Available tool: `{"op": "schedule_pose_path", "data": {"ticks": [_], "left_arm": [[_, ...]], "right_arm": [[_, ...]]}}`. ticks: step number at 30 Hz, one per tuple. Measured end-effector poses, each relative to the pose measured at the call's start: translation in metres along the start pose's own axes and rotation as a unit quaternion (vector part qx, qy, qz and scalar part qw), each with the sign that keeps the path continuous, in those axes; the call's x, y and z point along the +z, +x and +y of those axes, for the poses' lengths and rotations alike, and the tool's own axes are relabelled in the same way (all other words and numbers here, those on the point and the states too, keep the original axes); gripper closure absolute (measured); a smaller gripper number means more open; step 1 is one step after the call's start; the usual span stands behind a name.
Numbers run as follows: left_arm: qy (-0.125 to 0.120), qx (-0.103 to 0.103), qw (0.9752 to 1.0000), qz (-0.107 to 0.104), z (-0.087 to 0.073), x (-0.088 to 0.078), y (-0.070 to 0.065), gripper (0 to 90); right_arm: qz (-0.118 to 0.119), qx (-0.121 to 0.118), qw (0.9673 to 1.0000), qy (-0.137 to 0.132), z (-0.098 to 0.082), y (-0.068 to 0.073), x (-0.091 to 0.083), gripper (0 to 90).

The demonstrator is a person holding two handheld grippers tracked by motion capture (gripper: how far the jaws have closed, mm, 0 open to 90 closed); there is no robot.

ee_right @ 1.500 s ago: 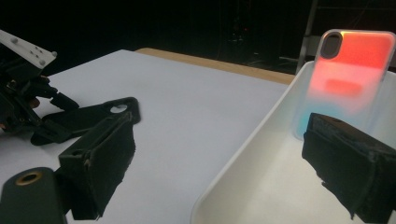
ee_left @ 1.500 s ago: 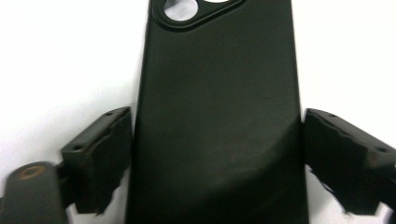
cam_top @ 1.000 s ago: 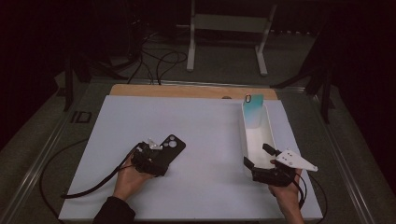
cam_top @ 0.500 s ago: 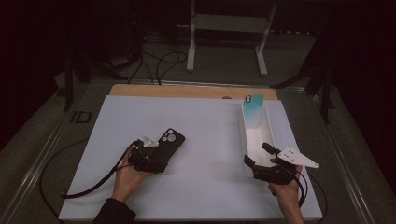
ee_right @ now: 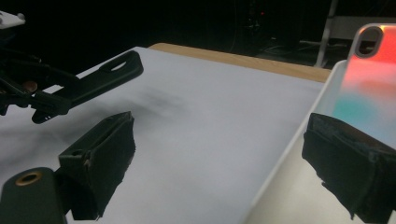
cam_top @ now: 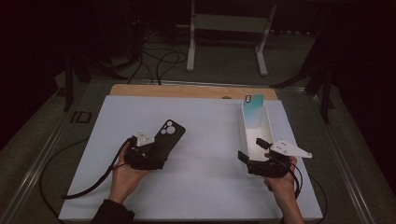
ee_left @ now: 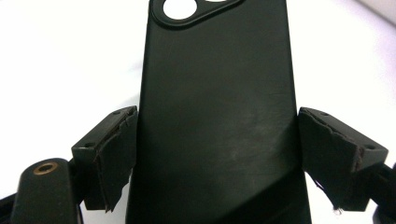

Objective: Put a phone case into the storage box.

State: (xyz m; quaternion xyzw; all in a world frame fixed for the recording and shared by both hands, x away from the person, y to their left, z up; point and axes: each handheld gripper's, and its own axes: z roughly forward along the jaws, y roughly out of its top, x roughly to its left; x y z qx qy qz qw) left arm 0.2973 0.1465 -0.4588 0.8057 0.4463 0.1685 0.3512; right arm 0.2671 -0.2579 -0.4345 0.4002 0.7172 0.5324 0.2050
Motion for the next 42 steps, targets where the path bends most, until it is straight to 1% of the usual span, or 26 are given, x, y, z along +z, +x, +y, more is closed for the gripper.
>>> {"op": "schedule_pose_path", "data": {"ticks": [1, 2, 3, 5, 6, 7, 8, 9, 11, 14, 16, 18, 19, 21, 26, 29, 30, 32, 33, 34, 35, 39, 42], "left_arm": [[-0.008, 0.004, 1.0000, 0.000, 0.004, -0.003, -0.003, 16.3], [-0.008, 0.004, 1.0000, 0.000, 0.004, -0.003, -0.003, 16.2], [-0.016, 0.010, 0.9998, 0.000, 0.008, -0.006, -0.007, 16.2], [-0.024, 0.015, 0.9996, -0.003, 0.012, -0.009, -0.012, 16.2], [-0.024, 0.015, 0.9996, -0.003, 0.012, -0.009, -0.012, 16.2], [-0.039, 0.019, 0.9991, -0.001, 0.016, -0.012, -0.016, 16.2], [-0.039, 0.019, 0.9991, -0.001, 0.016, -0.012, -0.016, 16.3], [-0.050, 0.022, 0.9985, 0.000, 0.019, -0.016, -0.019, 16.3], [-0.053, 0.024, 0.9983, -0.002, 0.020, -0.017, -0.021, 16.3], [-0.060, 0.028, 0.9978, -0.005, 0.024, -0.020, -0.024, 16.3], [-0.064, 0.033, 0.9974, -0.003, 0.026, -0.021, -0.025, 16.3], [-0.067, 0.040, 0.9969, -0.005, 0.028, -0.021, -0.027, 16.3], [-0.073, 0.048, 0.9962, -0.005, 0.029, -0.022, -0.029, 16.2], [-0.074, 0.054, 0.9958, -0.009, 0.031, -0.022, -0.030, 16.2], [-0.080, 0.060, 0.9948, -0.017, 0.034, -0.021, -0.033, 16.2], [-0.086, 0.071, 0.9936, -0.020, 0.036, -0.021, -0.035, 16.2], [-0.086, 0.072, 0.9935, -0.020, 0.037, -0.021, -0.036, 16.2], [-0.092, 0.075, 0.9925, -0.029, 0.038, -0.021, -0.038, 16.2], [-0.092, 0.075, 0.9925, -0.029, 0.038, -0.021, -0.038, 16.1], [-0.099, 0.076, 0.9916, -0.034, 0.039, -0.021, -0.040, 16.1], [-0.099, 0.080, 0.9913, -0.034, 0.040, -0.021, -0.041, 16.1], [-0.104, 0.088, 0.9898, -0.042, 0.042, -0.020, -0.046, 16.1], [-0.108, 0.092, 0.9887, -0.049, 0.043, -0.020, -0.049, 16.1]], "right_arm": [[0.009, 0.005, 0.9999, 0.007, 0.004, 0.001, 0.003, 9.6], [0.010, 0.004, 0.9999, 0.012, 0.006, 0.001, 0.005, 9.6], [0.011, 0.001, 0.9998, 0.015, 0.008, 0.002, 0.006, 9.6], [0.016, -0.001, 0.9997, 0.021, 0.012, 0.004, 0.009, 9.7], [0.016, -0.001, 0.9997, 0.021, 0.012, 0.004, 0.009, 9.7], [0.018, 0.000, 0.9995, 0.028, 0.016, 0.006, 0.012, 9.6], [0.018, -0.001, 0.9994, 0.030, 0.017, 0.006, 0.014, 9.7], [0.019, 0.000, 0.9993, 0.031, 0.019, 0.006, 0.015, 9.7], [0.021, 0.000, 0.9993, 0.031, 0.021, 0.007, 0.016, 9.7], [0.032, 0.004, 0.9989, 0.033, 0.026, 0.008, 0.020, 9.7], [0.036, 0.003, 0.9987, 0.036, 0.031, 0.010, 0.023, 9.7], [0.042, 0.004, 0.9984, 0.038, 0.034, 0.011, 0.026, 9.7], [0.044, 0.003, 0.9983, 0.039, 0.036, 0.011, 0.028, 9.7], [0.048, 0.005, 0.9980, 0.041, 0.039, 0.012, 0.031, 9.7], [0.061, 0.004, 0.9969, 0.049, 0.046, 0.017, 0.041, 9.7], [0.069, 0.003, 0.9963, 0.050, 0.051, 0.020, 0.046, 9.8], [0.073, 0.004, 0.9961, 0.049, 0.054, 0.022, 0.048, 10.2], [0.078, 0.005, 0.9958, 0.047, 0.057, 0.024, 0.051, 10.2], [0.078, 0.005, 0.9958, 0.047, 0.057, 0.024, 0.051, 10.2], [0.080, 0.006, 0.9956, 0.047, 0.058, 0.025, 0.052, 10.2], [0.088, 0.007, 0.9950, 0.046, 0.062, 0.029, 0.058, 10.2], [0.099, 0.007, 0.9937, 0.052, 0.066, 0.038, 0.069, 10.3], [0.106, 0.011, 0.9929, 0.052, 0.068, 0.043, 0.076, 13.3]]}}
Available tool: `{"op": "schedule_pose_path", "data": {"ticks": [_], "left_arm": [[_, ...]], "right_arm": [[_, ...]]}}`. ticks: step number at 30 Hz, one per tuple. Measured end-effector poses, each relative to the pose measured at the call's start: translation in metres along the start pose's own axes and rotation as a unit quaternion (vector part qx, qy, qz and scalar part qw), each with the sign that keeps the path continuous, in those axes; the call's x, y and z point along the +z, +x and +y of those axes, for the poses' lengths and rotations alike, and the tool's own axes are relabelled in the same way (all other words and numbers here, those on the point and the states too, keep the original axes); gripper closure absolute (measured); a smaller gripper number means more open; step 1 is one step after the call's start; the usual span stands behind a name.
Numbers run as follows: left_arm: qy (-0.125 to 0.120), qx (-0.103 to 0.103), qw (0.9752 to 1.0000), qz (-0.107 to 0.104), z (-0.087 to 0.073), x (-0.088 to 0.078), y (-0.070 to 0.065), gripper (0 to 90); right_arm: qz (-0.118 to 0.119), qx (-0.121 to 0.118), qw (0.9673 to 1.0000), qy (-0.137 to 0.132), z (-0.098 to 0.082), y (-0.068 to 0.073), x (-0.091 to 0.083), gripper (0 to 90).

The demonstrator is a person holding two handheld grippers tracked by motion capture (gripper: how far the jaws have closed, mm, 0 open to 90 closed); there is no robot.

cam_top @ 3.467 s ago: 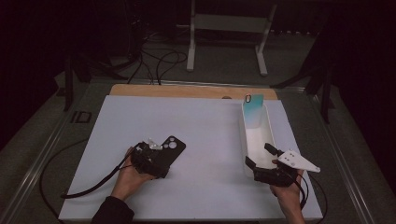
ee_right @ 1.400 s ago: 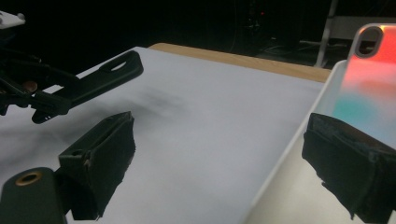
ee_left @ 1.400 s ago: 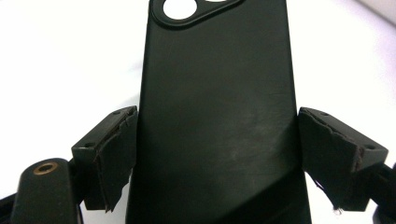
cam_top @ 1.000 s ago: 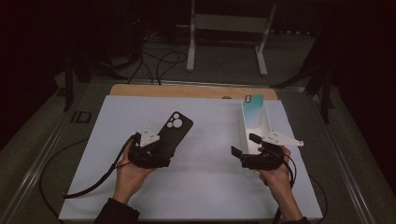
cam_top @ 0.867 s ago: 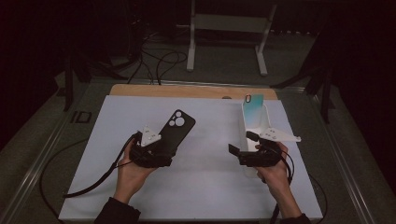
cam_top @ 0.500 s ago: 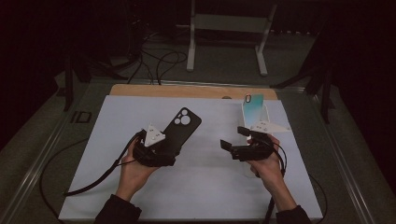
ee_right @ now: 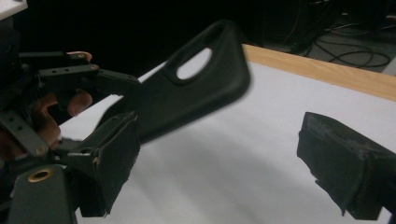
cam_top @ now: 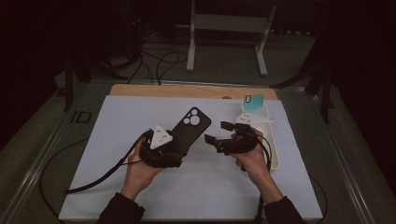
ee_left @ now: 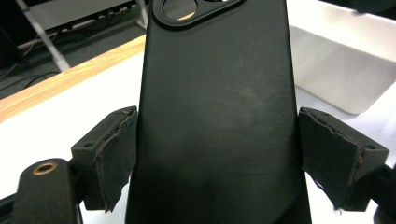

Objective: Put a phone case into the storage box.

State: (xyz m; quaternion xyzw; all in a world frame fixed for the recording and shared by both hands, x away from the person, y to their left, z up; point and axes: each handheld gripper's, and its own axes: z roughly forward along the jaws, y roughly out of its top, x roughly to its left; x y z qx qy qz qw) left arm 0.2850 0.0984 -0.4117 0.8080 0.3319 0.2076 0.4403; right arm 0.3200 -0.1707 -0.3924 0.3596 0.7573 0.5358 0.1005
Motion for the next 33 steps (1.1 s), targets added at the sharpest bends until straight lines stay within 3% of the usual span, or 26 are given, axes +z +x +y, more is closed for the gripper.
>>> {"op": "schedule_pose_path", "data": {"ticks": [7, 13, 23, 25, 33], "left_arm": [[-0.011, -0.008, 0.9998, -0.016, 0.000, 0.003, -0.003, 16.0], [-0.018, -0.008, 0.9996, -0.021, 0.002, 0.006, -0.007, 15.9], [-0.017, -0.011, 0.9995, -0.023, 0.004, 0.011, -0.012, 15.7], [-0.014, -0.013, 0.9995, -0.023, 0.003, 0.013, -0.013, 15.6], [-0.012, -0.016, 0.9994, -0.029, 0.002, 0.014, -0.014, 15.3]], "right_arm": [[0.014, 0.008, 0.9998, 0.008, 0.007, 0.008, 0.013, 16.8], [0.030, 0.031, 0.9988, 0.022, 0.008, 0.010, 0.024, 30.5], [0.043, 0.021, 0.9985, 0.028, 0.007, 0.020, 0.030, 54.5], [0.054, 0.029, 0.9978, 0.025, 0.007, 0.021, 0.031, 64.6], [0.065, 0.026, 0.9970, 0.032, 0.006, 0.026, 0.037, 72.3]]}}
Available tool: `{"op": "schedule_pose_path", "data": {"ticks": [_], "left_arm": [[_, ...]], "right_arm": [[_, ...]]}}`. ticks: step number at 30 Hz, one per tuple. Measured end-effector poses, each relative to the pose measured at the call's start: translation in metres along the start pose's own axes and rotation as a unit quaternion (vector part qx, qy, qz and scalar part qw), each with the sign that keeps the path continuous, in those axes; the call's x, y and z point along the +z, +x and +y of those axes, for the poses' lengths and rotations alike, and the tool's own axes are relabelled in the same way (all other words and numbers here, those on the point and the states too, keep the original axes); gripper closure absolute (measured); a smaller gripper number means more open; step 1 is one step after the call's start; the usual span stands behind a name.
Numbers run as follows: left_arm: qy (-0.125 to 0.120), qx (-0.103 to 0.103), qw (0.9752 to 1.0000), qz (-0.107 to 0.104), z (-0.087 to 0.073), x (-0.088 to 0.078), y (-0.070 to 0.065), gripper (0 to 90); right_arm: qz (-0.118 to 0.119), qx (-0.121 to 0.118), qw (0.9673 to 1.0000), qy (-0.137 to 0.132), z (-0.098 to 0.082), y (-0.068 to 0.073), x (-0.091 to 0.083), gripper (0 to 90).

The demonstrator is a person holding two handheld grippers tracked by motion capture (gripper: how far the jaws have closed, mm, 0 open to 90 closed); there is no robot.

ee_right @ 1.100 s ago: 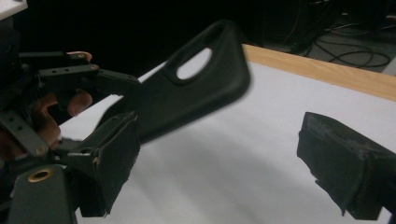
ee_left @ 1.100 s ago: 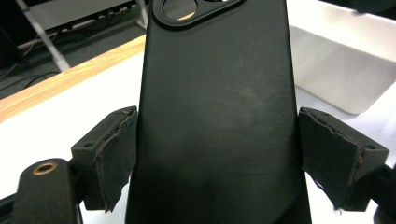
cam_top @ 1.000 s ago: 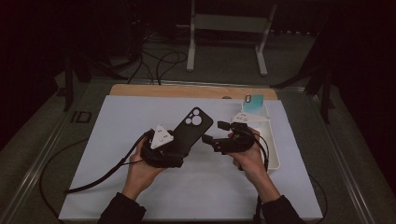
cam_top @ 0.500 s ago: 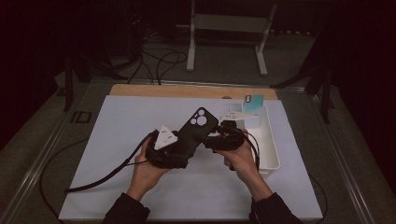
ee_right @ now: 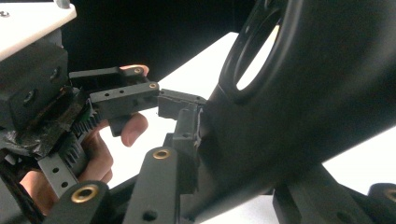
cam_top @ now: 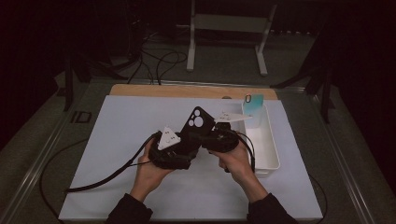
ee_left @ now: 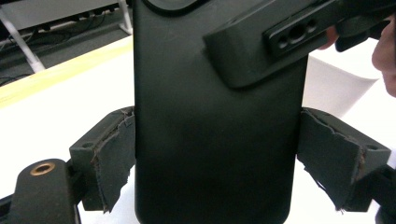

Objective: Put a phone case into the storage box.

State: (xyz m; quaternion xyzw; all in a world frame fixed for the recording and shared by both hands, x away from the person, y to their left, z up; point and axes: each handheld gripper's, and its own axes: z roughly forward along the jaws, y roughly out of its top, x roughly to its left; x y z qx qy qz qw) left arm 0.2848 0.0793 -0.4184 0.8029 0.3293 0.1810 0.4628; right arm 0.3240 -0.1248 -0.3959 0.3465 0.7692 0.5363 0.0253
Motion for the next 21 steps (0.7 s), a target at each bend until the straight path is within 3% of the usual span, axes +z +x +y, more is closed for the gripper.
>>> {"op": "schedule_pose_path", "data": {"ticks": [5, 21], "left_arm": [[0.003, -0.006, 1.0000, -0.003, -0.0004, 0.0013, 0.0005, 14.8], [-0.011, -0.015, 0.9996, -0.020, 0.0015, -0.0056, 0.0055, 14.0]], "right_arm": [[0.020, -0.001, 0.9998, -0.003, 0.0004, 0.0040, 0.0031, 85.0], [0.000, -0.019, 0.9997, -0.013, 0.0024, 0.0054, -0.0025, 86.6]]}}
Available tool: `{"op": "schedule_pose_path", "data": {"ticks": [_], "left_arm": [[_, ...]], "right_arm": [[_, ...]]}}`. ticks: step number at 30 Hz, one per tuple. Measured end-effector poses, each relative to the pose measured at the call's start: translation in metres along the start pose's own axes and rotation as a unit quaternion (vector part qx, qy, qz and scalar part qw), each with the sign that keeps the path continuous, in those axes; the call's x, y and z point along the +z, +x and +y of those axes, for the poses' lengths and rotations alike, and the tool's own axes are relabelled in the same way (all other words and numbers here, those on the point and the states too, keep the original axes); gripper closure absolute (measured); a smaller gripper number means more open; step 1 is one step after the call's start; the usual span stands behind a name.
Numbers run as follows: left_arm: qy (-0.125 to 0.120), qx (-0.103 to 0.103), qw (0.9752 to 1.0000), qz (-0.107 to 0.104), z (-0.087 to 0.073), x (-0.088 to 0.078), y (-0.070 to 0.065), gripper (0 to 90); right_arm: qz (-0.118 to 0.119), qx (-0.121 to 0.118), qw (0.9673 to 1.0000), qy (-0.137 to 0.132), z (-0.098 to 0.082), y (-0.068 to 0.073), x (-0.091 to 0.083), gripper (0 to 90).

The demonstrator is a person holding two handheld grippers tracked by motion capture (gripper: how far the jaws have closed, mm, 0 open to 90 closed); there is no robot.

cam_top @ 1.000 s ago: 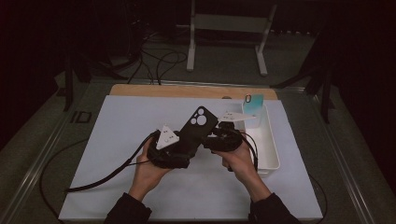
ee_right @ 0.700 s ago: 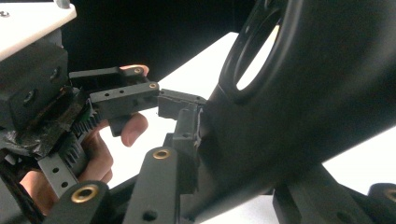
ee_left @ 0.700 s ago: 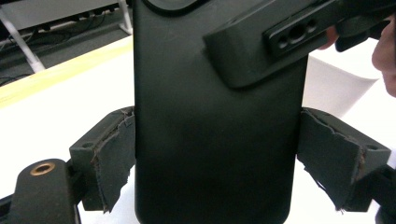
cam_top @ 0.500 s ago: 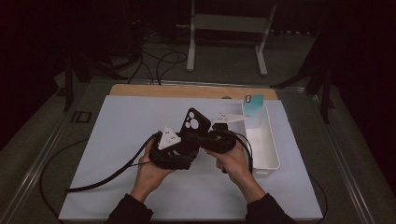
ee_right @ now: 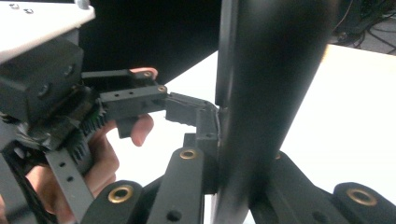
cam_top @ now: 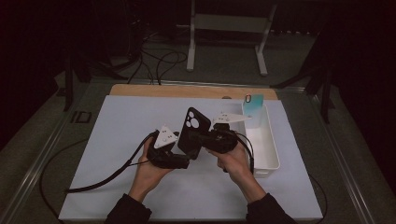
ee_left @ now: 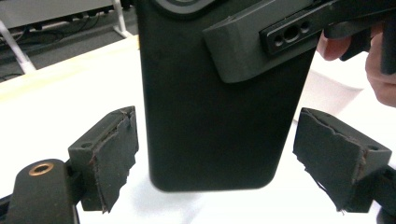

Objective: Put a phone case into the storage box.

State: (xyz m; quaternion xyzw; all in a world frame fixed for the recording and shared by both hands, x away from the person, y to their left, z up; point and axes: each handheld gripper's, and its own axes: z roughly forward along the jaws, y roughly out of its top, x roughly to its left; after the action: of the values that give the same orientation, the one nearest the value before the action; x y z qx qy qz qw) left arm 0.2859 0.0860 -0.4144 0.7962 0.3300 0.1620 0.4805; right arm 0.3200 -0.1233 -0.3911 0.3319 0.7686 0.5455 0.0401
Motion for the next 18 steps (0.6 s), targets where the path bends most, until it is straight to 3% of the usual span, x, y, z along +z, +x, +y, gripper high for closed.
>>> {"op": "schedule_pose_path", "data": {"ticks": [10, 18], "left_arm": [[0.005, 0.004, 0.9999, -0.012, 0.000, -0.003, 0.002, 7.4], [0.021, 0.007, 0.9988, -0.043, -0.003, 0.001, 0.002, 2.5]], "right_arm": [[-0.008, -0.008, 0.9999, -0.007, 0.001, -0.007, -0.015, 86.5], [0.008, -0.034, 0.9993, -0.016, 0.003, -0.005, -0.035, 86.2]]}}
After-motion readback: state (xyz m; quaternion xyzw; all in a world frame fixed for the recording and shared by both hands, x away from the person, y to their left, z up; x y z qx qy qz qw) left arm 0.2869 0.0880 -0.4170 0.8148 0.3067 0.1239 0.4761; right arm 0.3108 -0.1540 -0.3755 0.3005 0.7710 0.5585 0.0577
